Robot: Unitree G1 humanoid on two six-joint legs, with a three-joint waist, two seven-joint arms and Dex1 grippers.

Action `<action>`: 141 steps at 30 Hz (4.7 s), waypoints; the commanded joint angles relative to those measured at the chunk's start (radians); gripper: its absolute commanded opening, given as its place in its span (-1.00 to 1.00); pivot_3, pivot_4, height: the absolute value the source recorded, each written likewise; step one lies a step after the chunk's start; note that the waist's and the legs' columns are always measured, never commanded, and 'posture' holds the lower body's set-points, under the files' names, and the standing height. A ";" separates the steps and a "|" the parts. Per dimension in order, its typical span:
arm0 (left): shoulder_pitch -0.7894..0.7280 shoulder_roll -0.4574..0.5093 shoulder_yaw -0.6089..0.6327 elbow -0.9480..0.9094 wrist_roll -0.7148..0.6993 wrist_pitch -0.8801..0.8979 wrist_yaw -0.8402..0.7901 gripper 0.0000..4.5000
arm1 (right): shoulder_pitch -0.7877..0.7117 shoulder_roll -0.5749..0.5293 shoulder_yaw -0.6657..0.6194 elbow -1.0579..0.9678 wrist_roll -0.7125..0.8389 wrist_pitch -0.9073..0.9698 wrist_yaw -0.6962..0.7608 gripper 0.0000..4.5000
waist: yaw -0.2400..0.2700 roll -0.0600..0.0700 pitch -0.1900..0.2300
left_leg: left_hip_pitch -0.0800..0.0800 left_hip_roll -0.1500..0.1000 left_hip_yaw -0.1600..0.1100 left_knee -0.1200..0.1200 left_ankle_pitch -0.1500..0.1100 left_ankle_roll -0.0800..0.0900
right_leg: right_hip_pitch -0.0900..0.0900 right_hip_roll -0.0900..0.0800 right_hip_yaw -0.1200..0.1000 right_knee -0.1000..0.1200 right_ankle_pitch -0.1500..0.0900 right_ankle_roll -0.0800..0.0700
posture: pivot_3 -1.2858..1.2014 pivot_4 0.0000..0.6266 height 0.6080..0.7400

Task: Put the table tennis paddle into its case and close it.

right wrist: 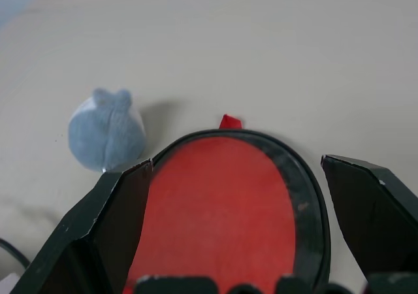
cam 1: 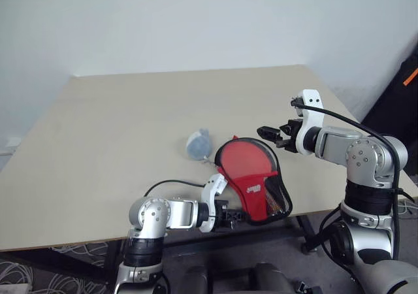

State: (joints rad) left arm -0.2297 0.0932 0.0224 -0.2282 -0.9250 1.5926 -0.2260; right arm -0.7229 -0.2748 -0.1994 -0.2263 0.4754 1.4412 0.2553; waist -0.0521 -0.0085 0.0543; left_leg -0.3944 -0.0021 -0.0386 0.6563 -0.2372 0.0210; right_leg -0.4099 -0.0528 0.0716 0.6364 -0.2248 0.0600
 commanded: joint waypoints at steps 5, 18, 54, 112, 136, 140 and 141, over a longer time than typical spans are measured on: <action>0.091 0.095 -0.034 -0.101 -0.291 0.022 0.151 -0.97 | -0.015 0.007 0.016 -0.016 0.019 -0.006 0.018 1.00 | 0.000 0.000 0.000 | 0.000 0.000 0.000 0.000 0.000 0.000 | 0.000 0.000 0.000 0.001 -0.001 -0.002 | 0.03 -1.00 1.00; 0.080 0.143 -0.003 -0.089 -0.419 0.022 0.279 -0.67 | -0.048 0.013 0.049 0.051 0.010 -0.061 0.042 1.00 | 0.000 0.000 0.000 | 0.000 0.000 0.000 0.002 0.000 0.000 | 0.000 0.000 0.000 0.001 -0.001 -0.003 | 0.03 -1.00 1.00; -0.023 0.279 -0.472 0.007 0.515 -1.070 -0.316 -0.98 | -0.285 -0.010 0.261 0.504 -0.084 -0.406 0.265 1.00 | -0.001 0.002 0.001 | -0.001 0.001 0.003 -0.011 0.001 -0.002 | -0.001 0.001 0.000 -0.012 0.005 -0.006 | 0.03 -1.00 1.00; -0.070 0.079 -0.431 0.315 0.770 -1.157 -0.350 -1.00 | -0.489 0.366 0.421 1.303 -0.462 -0.899 0.576 -0.99 | -0.002 0.003 -0.001 | 0.002 0.002 0.000 0.005 0.002 -0.002 | 0.002 0.003 -0.001 0.005 0.004 -0.002 | 0.03 -1.00 1.00; -0.024 0.124 -0.418 0.239 0.783 -1.122 -0.370 -1.00 | -0.582 0.400 0.197 1.416 -0.414 -1.010 0.349 -0.99 | -0.022 0.003 -0.002 | 0.002 0.003 -0.001 0.005 0.002 -0.002 | 0.001 0.004 -0.001 0.006 0.004 -0.002 | 0.03 -1.00 1.00; -0.012 0.136 -0.409 0.211 0.779 -1.104 -0.365 -1.00 | -0.596 0.404 0.155 1.449 -0.408 -1.040 0.267 -0.99 | -0.030 0.003 -0.002 | 0.002 0.003 -0.002 0.004 0.002 -0.002 | 0.001 0.005 -0.001 0.006 0.004 -0.002 | 0.03 -1.00 1.00; -0.010 0.136 -0.408 0.207 0.779 -1.101 -0.365 -1.00 | -0.600 0.406 0.144 1.457 -0.405 -1.044 0.251 -0.99 | -0.033 0.003 -0.002 | 0.002 0.003 -0.002 0.004 0.002 -0.002 | 0.001 0.005 -0.001 0.006 0.004 -0.002 | 0.03 -1.00 1.00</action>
State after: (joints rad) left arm -0.2487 0.2061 -0.4087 -0.0381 -0.1719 0.4615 -0.6122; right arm -1.2581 0.1318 -0.0270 1.2573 0.0415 0.4442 0.5389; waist -0.0852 -0.0056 0.0526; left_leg -0.3925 0.0014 -0.0404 0.6597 -0.2351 0.0188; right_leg -0.4093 -0.0480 0.0704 0.6426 -0.2208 0.0574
